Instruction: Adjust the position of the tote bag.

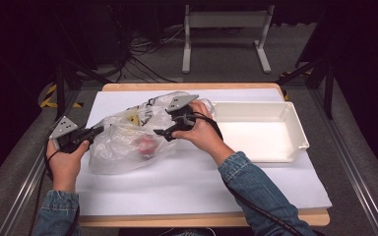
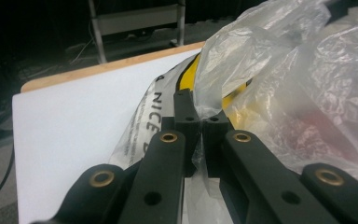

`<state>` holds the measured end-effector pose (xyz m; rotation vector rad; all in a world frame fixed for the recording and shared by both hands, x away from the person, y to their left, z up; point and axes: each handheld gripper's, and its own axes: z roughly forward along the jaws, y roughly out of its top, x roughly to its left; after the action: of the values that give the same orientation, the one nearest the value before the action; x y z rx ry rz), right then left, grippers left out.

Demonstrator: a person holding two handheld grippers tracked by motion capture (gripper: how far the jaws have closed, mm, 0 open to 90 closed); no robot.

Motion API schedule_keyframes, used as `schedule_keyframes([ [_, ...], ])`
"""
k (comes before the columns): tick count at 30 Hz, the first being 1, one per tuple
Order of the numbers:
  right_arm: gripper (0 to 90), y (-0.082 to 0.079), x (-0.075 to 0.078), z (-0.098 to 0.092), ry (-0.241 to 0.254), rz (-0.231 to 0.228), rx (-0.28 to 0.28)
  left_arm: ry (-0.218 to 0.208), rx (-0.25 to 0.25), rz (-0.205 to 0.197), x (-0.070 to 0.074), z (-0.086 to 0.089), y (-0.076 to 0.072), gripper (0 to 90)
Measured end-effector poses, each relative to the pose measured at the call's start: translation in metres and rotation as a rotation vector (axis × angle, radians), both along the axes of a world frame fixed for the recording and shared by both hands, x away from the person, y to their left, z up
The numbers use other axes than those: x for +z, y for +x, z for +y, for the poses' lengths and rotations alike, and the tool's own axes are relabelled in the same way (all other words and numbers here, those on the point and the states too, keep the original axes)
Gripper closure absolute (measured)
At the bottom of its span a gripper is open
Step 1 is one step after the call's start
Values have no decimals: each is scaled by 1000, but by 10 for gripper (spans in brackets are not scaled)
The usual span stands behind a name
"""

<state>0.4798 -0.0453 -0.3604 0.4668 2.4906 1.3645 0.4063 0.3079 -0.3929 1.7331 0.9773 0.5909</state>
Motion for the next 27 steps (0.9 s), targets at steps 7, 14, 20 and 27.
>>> schedule_keyframes([
  [7,112,-4,-13,2,-93,68,65,-9,28,41,-14,9,7,886],
  [14,105,-11,-27,3,-154,87,87,-11,18,101,-26,13,10,883],
  [20,96,-15,-42,3,-203,114,88,-3,-26,141,-32,12,10,882],
  [27,85,-25,-58,10,-297,120,132,22,-55,187,-37,11,10,871],
])
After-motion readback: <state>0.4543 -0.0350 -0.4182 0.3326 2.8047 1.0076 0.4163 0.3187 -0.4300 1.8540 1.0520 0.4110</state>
